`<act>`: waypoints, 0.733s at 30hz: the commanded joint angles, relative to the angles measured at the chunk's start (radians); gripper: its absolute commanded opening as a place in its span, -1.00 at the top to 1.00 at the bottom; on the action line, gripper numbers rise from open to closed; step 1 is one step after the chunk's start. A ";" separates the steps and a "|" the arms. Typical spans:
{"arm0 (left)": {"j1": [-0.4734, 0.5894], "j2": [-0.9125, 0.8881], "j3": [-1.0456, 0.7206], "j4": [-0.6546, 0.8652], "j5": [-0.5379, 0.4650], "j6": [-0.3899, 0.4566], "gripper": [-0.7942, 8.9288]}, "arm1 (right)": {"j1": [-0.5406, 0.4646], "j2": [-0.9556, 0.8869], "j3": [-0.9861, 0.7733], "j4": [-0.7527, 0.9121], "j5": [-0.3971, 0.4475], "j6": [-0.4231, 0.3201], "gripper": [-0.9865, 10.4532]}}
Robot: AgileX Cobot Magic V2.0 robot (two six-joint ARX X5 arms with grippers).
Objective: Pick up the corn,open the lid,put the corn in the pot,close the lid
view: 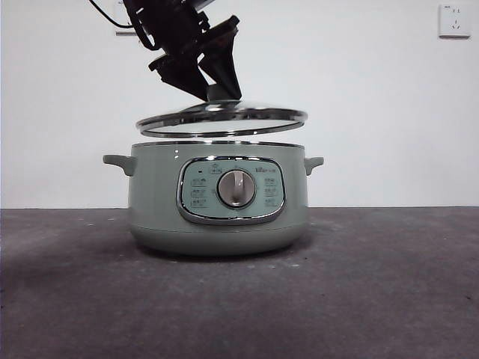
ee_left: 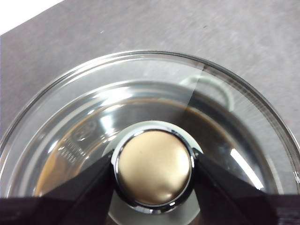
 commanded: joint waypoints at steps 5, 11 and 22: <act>0.000 0.016 0.005 0.033 0.005 0.006 0.85 | 0.003 -0.004 -0.023 -0.027 0.002 0.011 0.85; 0.000 0.018 0.006 0.028 0.005 0.006 0.85 | 0.003 -0.004 -0.023 -0.027 0.010 0.010 0.85; 0.000 0.018 0.005 0.007 0.005 0.013 0.85 | 0.003 -0.004 -0.023 -0.027 0.009 0.011 0.85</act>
